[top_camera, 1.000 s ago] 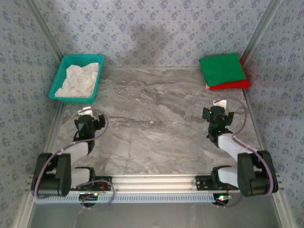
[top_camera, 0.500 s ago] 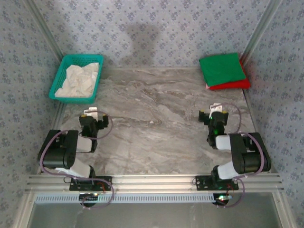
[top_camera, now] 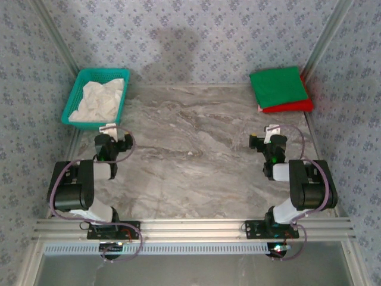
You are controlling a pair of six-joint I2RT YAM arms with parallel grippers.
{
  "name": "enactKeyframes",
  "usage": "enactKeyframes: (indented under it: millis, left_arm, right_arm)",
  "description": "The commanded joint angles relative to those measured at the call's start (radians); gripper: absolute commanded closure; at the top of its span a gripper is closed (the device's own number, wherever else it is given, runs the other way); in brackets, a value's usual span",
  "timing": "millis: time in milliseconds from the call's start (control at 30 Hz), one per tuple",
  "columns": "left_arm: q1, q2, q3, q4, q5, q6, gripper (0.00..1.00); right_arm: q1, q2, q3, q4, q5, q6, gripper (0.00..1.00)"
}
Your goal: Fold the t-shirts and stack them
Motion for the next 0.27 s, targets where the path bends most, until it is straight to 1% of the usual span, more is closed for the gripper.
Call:
enactKeyframes:
  millis: [0, 133, 167, 200, 233]
  left_arm:
    - [-0.006, 0.004, 0.007, -0.016, 0.017, -0.013, 0.02]
    - [-0.008, 0.003, 0.007, -0.017, 0.015, -0.009, 0.02]
    - [-0.008, -0.002, -0.006, -0.003, 0.031, -0.001, 0.02]
    - [-0.015, -0.018, -0.05, 0.066, 0.066, 0.016, 0.02]
    - [-0.031, -0.036, -0.115, 0.163, 0.07, 0.042, 0.02]
  right_arm:
    - [-0.008, -0.002, 0.018, -0.028, -0.034, 0.015, 0.0]
    - [-0.009, -0.002, 0.014, -0.025, -0.037, 0.015, 0.0]
    - [-0.007, -0.002, 0.014, -0.022, -0.041, 0.011, 0.0]
    - [-0.007, -0.004, 0.011, -0.02, -0.044, 0.009, 0.0]
    - [-0.009, -0.004, 0.012, -0.021, -0.049, 0.011, 0.0]
